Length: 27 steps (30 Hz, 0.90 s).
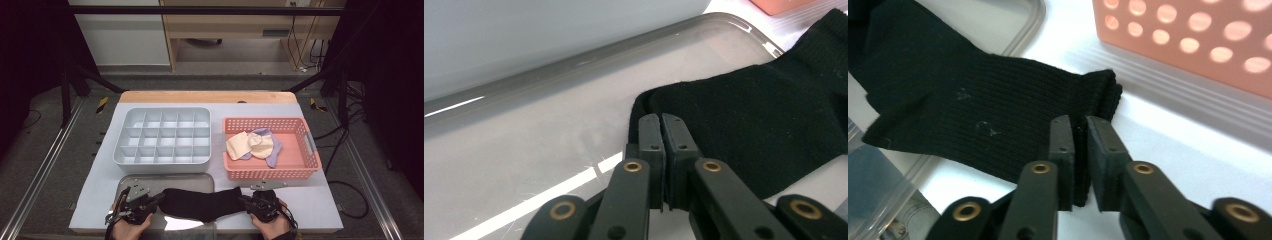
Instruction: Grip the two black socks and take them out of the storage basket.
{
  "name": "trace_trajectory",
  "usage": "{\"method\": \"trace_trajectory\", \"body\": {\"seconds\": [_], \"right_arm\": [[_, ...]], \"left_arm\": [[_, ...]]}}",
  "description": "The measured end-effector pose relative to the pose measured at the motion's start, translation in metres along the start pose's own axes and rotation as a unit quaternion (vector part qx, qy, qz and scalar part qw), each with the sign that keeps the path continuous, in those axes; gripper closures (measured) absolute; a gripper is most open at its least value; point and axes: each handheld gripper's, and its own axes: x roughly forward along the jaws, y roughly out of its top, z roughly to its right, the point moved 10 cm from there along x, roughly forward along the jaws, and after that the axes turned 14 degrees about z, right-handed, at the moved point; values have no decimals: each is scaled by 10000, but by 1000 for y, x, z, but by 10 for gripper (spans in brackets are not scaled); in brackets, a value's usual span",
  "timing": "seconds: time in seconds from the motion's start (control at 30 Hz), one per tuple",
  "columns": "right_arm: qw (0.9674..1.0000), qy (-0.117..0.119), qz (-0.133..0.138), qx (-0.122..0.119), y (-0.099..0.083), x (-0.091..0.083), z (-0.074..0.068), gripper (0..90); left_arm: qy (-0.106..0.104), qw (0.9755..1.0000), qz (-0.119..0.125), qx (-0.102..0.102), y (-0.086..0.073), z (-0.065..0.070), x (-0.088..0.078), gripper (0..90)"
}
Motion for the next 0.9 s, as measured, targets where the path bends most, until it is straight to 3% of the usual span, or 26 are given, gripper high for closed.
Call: {"method": "trace_trajectory", "body": {"seconds": [0.2,0.33,0.43,0.67,0.9], "right_arm": [[9988,-49,489,-11,10,-13,7,696],[9990,-11,448,27,3,-10,7,695],[9995,-37,312,-9,-3,-4,7,697],[9994,7,337,113,-10,2,6,703],[9992,-19,372,131,-13,5,0,751]], "left_arm": [[43,9996,240,-105,8,-5,-7,687],[110,9998,150,-78,2,-7,-4,642],[111,9999,44,-40,-4,-7,-2,647],[139,9999,-90,-38,-12,-8,3,672],[126,9998,-110,-76,-13,-3,5,803]]}}
